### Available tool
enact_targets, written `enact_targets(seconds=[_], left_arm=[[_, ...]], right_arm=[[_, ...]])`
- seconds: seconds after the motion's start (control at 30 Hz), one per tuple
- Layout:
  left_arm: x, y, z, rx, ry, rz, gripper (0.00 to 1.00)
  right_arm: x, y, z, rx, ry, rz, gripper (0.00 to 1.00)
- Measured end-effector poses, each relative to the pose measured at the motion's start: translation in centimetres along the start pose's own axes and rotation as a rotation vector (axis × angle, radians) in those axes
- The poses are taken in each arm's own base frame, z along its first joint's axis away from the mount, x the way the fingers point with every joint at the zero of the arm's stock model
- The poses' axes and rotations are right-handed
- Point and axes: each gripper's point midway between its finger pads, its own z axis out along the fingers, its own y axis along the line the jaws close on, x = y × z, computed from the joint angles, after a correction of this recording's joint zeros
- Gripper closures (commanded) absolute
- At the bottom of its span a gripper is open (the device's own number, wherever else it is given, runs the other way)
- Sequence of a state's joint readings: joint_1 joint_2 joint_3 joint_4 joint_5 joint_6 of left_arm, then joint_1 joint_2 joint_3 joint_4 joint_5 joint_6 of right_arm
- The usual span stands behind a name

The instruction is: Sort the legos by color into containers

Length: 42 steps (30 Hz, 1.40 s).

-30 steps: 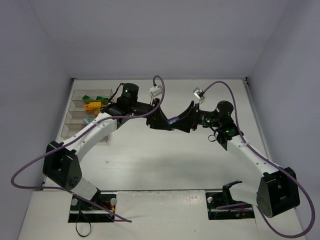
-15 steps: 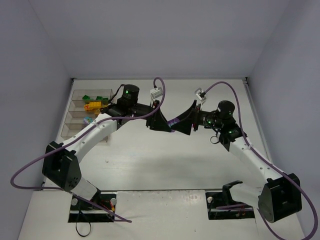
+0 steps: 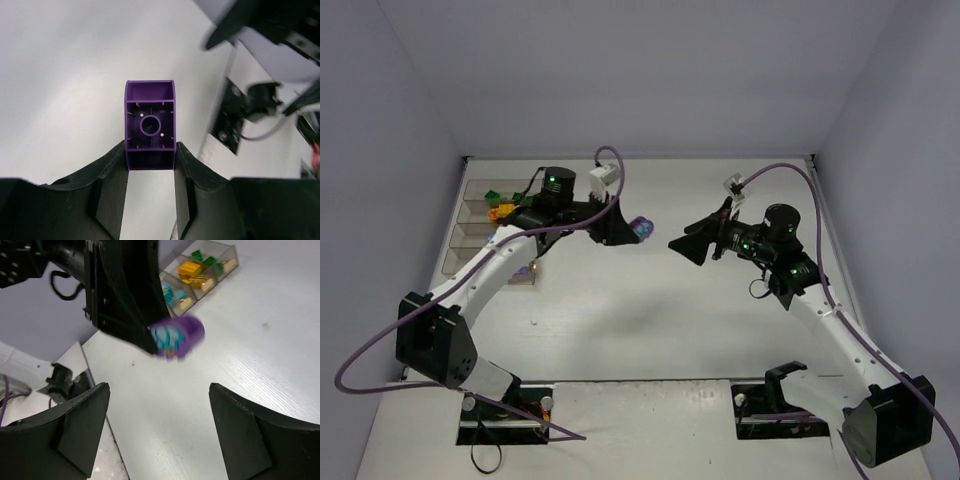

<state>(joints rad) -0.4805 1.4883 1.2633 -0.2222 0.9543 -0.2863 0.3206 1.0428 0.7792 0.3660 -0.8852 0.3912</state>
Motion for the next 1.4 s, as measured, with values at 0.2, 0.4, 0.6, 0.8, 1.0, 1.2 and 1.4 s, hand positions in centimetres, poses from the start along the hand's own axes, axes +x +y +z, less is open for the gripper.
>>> enact_targets(seconds=[0.2,0.4,0.6,0.8,1.0,1.2,1.4], left_arm=[[-0.9,10.0,-9.3,-0.513,-0.172,-0.185,1.0],[2.2,16.3,-19.8,-0.998,-0.333,-0.551,1.0],[7.8,18.5,-25.0,-1.309,-0.395,-0.879,1.0],[11.7,20.0,-27.4,-1.472,-0.404,-1.1,1.0],[14.7,22.0,-27.0,-1.535,-0.356,-1.259,0.89],[15.5,22.8,-26.8,-1.545,-0.368,-1.33,0.52],[14.7,22.8,-26.9,-1.529,-0.42,-1.337,0.36]], right_arm=[[-0.4,-2.5,-0.9,0.177,-0.031,-0.004,0.23],[0.0,-4.8,-1.4,0.3,-0.03,0.024,0.23],[0.7,-5.9,-1.3,0.341,-0.011,0.048,0.23],[0.9,-6.1,-1.3,0.351,-0.012,0.049,0.23],[1.9,-6.4,-1.6,0.365,0.002,0.062,0.22],[1.9,-6.2,-1.9,0.364,-0.006,0.056,0.21],[1.7,-5.9,-2.0,0.362,-0.013,0.051,0.21]])
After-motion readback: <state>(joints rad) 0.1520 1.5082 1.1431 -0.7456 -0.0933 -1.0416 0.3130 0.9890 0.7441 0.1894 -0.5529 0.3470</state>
